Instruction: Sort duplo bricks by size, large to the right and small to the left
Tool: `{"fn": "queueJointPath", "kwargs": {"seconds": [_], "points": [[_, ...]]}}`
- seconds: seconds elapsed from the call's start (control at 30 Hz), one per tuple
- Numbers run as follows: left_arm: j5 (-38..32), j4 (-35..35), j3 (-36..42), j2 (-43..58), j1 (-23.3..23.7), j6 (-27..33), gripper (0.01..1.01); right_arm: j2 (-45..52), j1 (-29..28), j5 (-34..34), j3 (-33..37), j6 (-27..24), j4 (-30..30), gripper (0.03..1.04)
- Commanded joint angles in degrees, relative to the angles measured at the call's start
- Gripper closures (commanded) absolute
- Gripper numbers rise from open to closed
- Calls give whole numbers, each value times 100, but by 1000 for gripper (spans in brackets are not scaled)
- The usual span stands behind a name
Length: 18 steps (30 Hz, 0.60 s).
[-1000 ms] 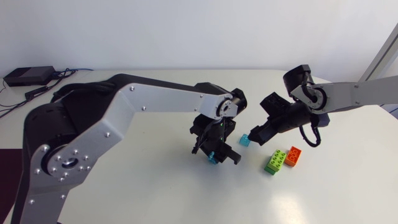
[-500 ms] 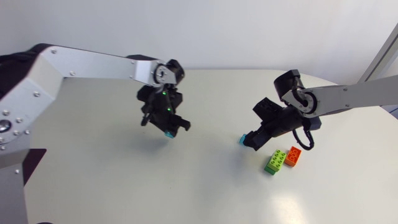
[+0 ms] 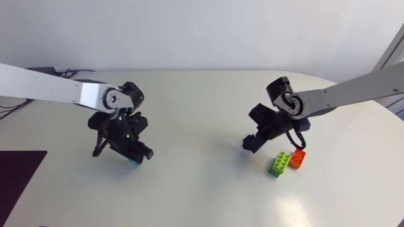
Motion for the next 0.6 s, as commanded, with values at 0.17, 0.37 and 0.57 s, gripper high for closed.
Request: {"fn": "queueJointPath", "kwargs": {"seconds": [0.17, 0.37, 0.57], "points": [[34, 192, -774, -357, -41, 165, 793, 412, 3, 39, 263, -155, -107, 223], [34, 236, -879, -374, -76, 112, 272, 421, 29, 74, 228, -172, -160, 577], [43, 395, -993, -620, 21, 103, 54, 298, 108, 56, 184, -260, -318, 726]]}}
